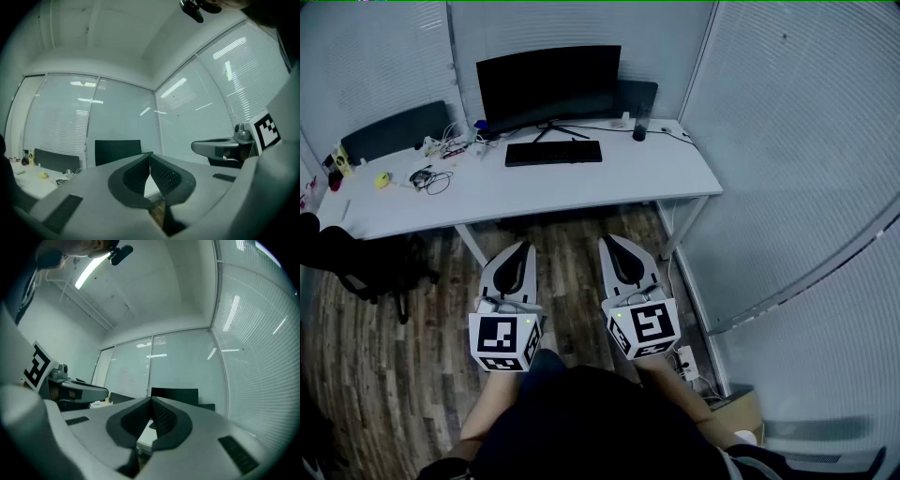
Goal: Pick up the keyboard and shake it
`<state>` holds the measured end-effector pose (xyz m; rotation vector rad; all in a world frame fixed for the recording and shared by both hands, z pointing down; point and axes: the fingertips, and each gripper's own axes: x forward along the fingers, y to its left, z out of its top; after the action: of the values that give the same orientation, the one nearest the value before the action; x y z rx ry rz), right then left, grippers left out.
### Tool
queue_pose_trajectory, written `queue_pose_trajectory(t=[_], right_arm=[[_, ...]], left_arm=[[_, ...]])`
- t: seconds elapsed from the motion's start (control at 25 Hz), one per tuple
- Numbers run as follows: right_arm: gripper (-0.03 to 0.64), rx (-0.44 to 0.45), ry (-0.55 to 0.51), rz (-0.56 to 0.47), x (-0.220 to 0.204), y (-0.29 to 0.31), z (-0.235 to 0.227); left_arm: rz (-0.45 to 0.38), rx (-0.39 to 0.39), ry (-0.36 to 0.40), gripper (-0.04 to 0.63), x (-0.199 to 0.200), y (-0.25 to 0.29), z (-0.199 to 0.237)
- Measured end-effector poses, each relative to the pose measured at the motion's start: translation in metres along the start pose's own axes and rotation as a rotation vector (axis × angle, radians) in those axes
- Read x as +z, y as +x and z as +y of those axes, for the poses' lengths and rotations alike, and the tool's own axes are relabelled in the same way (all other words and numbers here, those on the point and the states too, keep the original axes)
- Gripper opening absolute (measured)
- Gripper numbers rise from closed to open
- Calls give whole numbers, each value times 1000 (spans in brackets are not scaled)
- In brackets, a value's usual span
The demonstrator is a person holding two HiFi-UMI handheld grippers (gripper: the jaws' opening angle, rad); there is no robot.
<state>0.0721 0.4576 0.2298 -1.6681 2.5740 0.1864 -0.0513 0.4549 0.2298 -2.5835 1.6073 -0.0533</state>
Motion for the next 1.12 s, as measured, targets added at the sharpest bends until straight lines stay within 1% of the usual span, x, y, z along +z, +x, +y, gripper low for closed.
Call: queue_pose_trajectory(t=[0.2, 0.4, 0.56, 0.68, 0.84, 0.88, 0.96, 1.12], right_arm=[[26, -2, 9, 0, -2, 4, -14], [28, -3, 68, -25, -14, 20, -21], [29, -25, 32, -21, -22, 48, -21], [29, -39, -7, 3, -34, 81, -25], [31, -48, 10, 60, -57, 127, -46], [31, -56, 11, 68, -61, 141, -52], [31, -66, 9, 90, -71, 172, -62], [31, -88, 8, 149, -97, 229, -79]], left_arm=[[3, 8, 2, 23, 1, 13, -5], [9, 18, 6, 25, -13, 23, 5], [8, 16, -18, 25, -25, 41, 33], [0, 10, -45, 25, -36, 69, 62], [11, 3, -72, 26, -52, 117, 95], [19, -2, -77, 39, -56, 132, 105], [42, -16, -87, 139, -66, 165, 126], [97, -23, -107, 152, -92, 217, 175]])
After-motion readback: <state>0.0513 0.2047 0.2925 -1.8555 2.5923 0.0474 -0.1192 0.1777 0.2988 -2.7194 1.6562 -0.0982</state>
